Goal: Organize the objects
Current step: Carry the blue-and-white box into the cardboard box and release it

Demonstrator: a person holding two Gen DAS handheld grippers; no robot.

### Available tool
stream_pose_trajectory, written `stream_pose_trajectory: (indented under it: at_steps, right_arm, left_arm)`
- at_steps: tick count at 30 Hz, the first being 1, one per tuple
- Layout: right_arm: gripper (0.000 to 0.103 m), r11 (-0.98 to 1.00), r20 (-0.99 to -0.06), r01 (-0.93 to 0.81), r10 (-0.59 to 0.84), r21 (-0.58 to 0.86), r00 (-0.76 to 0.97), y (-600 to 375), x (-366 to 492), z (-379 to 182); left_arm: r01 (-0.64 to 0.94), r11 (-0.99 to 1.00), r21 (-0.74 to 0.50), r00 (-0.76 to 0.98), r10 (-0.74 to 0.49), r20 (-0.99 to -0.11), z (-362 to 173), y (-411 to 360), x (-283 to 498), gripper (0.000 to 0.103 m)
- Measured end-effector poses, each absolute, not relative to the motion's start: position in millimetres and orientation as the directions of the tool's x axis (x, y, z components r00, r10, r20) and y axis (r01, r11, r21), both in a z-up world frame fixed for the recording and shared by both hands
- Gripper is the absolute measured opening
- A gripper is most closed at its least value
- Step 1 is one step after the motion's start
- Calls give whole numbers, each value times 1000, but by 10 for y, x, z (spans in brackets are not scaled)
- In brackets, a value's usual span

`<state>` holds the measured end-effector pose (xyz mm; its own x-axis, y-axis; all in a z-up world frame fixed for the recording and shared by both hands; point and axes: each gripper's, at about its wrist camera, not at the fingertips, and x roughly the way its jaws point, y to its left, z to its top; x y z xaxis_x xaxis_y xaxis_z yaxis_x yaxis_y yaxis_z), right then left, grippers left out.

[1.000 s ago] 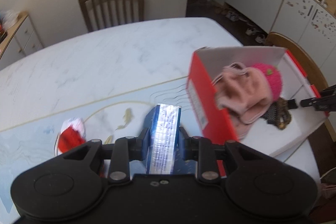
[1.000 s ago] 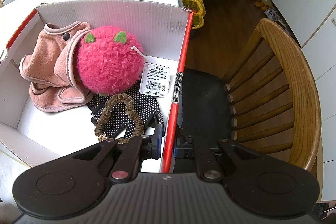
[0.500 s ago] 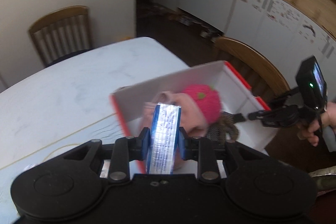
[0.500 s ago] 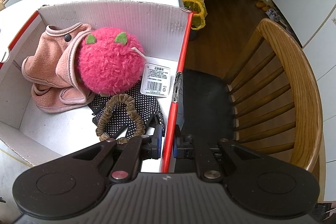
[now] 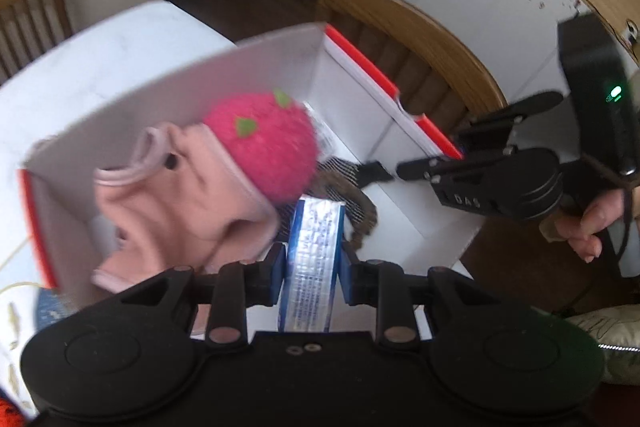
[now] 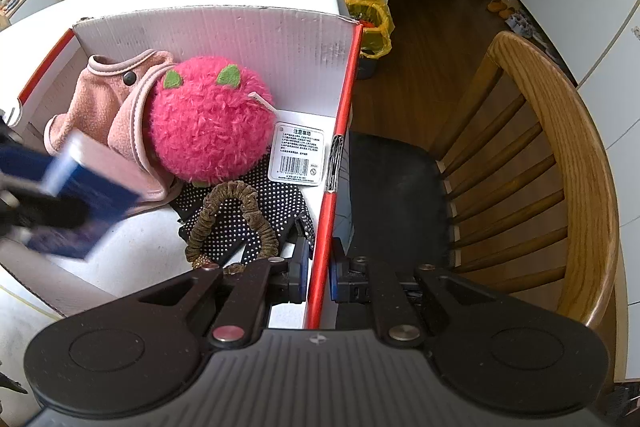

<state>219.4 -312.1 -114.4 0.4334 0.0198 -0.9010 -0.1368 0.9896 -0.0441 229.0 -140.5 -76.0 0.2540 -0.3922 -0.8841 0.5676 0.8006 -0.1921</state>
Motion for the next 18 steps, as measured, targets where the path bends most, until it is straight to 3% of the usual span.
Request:
stream_pose_trajectory:
  at_steps: [8,18]
  right_arm:
    - [10,990,-900,-135,29,-33,435,-3182,2200,-1131]
    - [10,991,-900,-131,36,-23,434,-3208,2197,-1144]
  left_arm:
    - [544,794,-269,134,-399,-907,-1114,-1490,2495,25]
    - [535,808,-246,109,-355,-929,-1291,-1514,2640,28]
